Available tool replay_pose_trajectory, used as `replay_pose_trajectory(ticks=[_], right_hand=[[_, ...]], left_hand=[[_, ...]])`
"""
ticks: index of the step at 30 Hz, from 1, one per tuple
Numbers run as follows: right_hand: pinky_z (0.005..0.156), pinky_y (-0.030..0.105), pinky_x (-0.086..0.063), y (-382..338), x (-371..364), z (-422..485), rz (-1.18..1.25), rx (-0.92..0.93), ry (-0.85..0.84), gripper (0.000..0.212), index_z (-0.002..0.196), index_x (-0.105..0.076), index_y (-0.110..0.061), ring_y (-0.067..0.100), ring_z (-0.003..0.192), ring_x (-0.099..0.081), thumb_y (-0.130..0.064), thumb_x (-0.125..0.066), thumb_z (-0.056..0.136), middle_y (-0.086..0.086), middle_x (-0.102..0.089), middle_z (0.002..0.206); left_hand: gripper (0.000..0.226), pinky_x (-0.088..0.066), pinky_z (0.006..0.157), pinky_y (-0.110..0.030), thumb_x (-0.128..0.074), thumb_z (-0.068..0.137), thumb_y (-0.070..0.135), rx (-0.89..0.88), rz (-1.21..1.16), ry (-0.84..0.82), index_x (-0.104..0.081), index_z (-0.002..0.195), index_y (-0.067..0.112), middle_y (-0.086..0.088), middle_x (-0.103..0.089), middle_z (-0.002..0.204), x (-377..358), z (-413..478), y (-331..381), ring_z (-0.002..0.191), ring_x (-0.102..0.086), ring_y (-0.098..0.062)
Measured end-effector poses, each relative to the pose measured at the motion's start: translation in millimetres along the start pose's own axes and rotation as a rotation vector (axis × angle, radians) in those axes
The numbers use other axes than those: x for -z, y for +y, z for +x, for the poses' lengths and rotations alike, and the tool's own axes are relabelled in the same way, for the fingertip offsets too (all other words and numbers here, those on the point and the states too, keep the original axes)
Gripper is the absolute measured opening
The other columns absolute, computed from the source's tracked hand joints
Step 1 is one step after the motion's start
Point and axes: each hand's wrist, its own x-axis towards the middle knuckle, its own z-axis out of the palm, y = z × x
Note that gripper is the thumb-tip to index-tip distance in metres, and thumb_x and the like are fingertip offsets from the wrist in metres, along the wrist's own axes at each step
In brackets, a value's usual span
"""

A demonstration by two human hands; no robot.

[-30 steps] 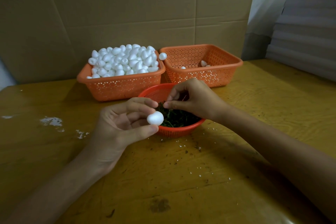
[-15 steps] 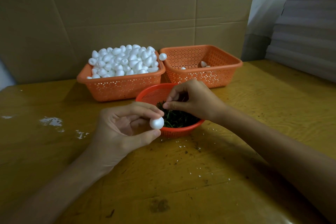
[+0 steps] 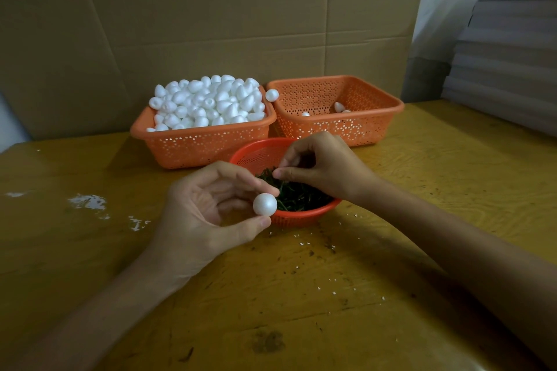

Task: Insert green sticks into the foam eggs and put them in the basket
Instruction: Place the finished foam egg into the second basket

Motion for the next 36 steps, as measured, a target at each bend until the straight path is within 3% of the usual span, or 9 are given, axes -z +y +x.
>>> replay_pose_trajectory(ticks=[7,13,20,26,36], right_hand=[[0.079,0.039,-0.057,1.1,-1.1,0.1,-0.001,0.001,0.010,0.012,0.082,-0.081,-0.022,0.007,0.077,-0.072,-0.032,-0.086,0.084,-0.008,-0.076,0.077],[0.076,0.034,-0.056,0.8,-0.9,0.3,-0.003,-0.004,0.015,0.015,0.082,-0.080,-0.020,0.006,0.076,-0.071,-0.033,-0.086,0.083,-0.008,-0.075,0.077],[0.079,0.039,-0.058,0.3,-0.8,-0.4,0.006,-0.014,0.005,0.014,0.084,-0.081,-0.018,0.007,0.077,-0.073,-0.031,-0.086,0.084,-0.007,-0.077,0.078],[0.074,0.022,-0.056,1.3,-1.2,0.1,-0.018,-0.011,0.000,0.010,0.084,-0.082,-0.021,0.002,0.076,-0.072,-0.031,-0.086,0.084,-0.011,-0.076,0.076],[0.074,0.012,-0.047,-4.3,-3.0,1.0,-0.095,-0.025,0.059,0.012,0.086,-0.080,-0.020,-0.004,0.078,-0.068,-0.030,-0.078,0.092,-0.014,-0.074,0.078]], left_hand=[[0.031,-0.062,0.085,-0.033,-0.086,0.072,0.011,-0.017,0.052,-0.004,-0.073,0.099,0.003,-0.012,-0.079,0.106,-0.1,0.2,-0.6,0.104,-0.076,-0.031],[0.030,-0.063,0.085,-0.036,-0.085,0.071,-0.003,0.001,0.078,0.007,-0.074,0.099,0.002,-0.013,-0.080,0.104,0.5,-0.5,-2.8,0.101,-0.077,-0.032],[0.031,-0.062,0.076,-0.027,-0.093,0.069,0.011,0.128,-0.018,0.107,-0.080,0.097,0.008,-0.015,-0.080,0.101,2.2,0.1,-2.6,0.091,-0.078,-0.028],[0.032,-0.061,0.074,-0.027,-0.090,0.070,0.019,0.178,-0.099,0.135,-0.082,0.100,0.014,-0.017,-0.079,0.108,7.0,0.9,-4.3,0.088,-0.076,-0.025],[0.049,-0.061,0.078,-0.028,-0.099,0.064,0.033,0.200,-0.249,0.169,-0.080,0.105,0.016,-0.021,-0.077,0.115,10.5,3.1,-5.1,0.086,-0.076,-0.025]])
